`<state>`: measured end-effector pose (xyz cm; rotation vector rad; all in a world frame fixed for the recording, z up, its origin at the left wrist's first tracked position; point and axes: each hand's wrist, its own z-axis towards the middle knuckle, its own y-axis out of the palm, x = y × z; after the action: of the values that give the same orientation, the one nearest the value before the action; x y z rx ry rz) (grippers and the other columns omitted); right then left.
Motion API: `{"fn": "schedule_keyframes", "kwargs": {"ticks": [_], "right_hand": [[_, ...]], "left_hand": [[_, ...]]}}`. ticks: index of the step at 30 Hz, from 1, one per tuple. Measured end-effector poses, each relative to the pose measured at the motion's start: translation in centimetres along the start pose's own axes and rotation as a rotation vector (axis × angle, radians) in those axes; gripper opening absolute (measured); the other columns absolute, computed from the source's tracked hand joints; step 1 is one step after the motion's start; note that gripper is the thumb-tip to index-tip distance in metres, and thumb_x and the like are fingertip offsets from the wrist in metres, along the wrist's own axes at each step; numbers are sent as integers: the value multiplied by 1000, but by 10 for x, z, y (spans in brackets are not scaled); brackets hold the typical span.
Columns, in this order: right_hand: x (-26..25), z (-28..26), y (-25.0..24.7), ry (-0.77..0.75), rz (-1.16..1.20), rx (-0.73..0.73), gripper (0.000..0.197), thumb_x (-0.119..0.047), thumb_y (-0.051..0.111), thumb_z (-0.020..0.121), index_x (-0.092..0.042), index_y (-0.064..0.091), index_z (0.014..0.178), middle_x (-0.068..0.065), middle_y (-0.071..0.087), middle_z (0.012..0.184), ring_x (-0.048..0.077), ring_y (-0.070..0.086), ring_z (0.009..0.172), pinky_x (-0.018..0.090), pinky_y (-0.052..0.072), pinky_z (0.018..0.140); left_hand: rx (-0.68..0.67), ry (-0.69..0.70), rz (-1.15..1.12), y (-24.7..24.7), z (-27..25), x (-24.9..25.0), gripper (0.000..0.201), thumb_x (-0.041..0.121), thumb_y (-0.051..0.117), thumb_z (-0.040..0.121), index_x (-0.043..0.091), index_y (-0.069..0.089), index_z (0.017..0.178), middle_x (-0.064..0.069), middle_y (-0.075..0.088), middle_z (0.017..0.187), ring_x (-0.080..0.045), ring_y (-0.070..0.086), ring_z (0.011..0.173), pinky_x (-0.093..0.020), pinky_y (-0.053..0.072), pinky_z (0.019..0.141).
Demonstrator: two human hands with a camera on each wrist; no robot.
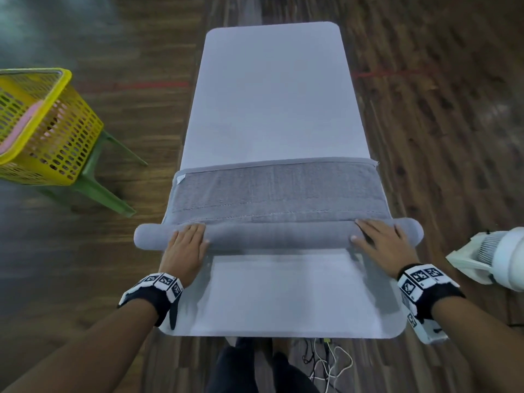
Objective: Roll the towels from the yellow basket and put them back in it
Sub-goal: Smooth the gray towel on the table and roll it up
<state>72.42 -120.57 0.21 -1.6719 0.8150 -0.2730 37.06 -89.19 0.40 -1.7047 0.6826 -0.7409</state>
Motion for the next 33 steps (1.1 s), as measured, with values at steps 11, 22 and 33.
{"fn": "schedule_keyframes", "kwargs": {"ticks": [11,22,33], "right_hand": [[-1,-11,-7,-47,-54,18,48,-44,33,88,-35,53,130,-11,54,136,15,46,127,46,17,113],[-1,-17,5,-54,-111,12,61,-57,28,76,-33,57,123,-8,61,128,16,52,121,47,22,109],[-2,48,-18,-79,-209,42,36,-41,61,74,-36,65,109,-6,69,111,21,57,111,47,27,104]], "left_hand": [[19,3,-33,-10,-3,-8,52,38,25,88,13,60,116,-9,64,113,-30,57,106,-44,39,95],[-8,112,51,0,-11,-21,53,39,34,80,13,61,116,-6,63,118,-29,57,107,-44,39,95],[-7,142,143,-19,58,-39,43,35,41,76,18,62,110,-3,64,110,-27,57,106,-50,27,101]]}}
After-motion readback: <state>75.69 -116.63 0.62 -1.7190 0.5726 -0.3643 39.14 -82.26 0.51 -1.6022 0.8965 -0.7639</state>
